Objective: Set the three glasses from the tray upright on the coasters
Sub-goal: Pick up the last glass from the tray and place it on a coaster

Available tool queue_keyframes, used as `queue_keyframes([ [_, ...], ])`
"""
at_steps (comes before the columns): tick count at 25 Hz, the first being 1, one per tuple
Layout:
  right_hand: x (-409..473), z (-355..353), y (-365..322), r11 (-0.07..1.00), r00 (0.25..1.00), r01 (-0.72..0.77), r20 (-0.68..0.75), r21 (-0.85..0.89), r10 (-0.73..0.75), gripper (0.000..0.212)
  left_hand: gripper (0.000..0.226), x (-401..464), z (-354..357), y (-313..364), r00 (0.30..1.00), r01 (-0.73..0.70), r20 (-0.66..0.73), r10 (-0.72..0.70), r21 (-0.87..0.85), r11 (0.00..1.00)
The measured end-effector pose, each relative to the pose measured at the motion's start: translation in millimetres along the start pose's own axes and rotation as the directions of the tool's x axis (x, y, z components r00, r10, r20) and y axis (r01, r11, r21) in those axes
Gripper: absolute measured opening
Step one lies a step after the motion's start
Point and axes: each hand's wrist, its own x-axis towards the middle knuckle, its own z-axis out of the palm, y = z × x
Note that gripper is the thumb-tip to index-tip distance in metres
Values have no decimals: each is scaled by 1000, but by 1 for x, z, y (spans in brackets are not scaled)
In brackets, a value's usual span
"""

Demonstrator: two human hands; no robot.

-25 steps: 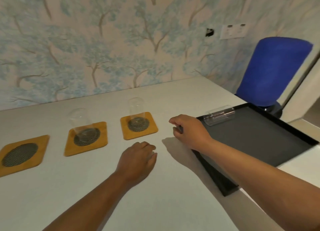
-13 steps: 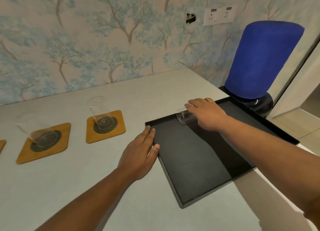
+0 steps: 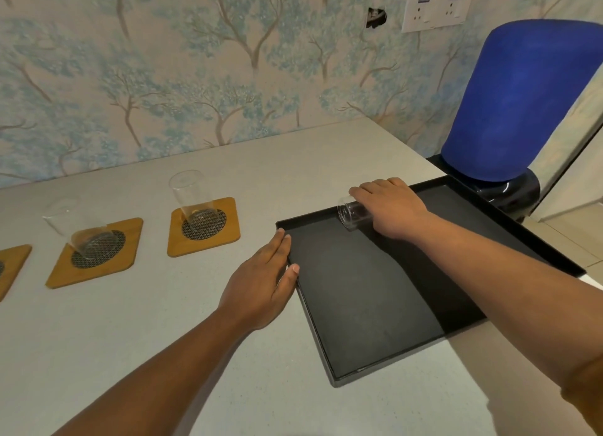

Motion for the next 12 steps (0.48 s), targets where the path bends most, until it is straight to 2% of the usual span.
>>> queue_keyframes([
  [5,-12,1,-8,1000,994,-13,-109,-16,11,68,68,0,-2,2,999,29,15,-29,3,1000],
  [8,-20,-7,-21,1000,976,-18,-215,-7,16,66,72,-1,-9,-1,999,31,29,-30,-51,998],
  [12,-29,-26,-52,998,942,9,-336,64,13,65,67,-10,-33,-15,997,73,-32,-77,-88,993],
])
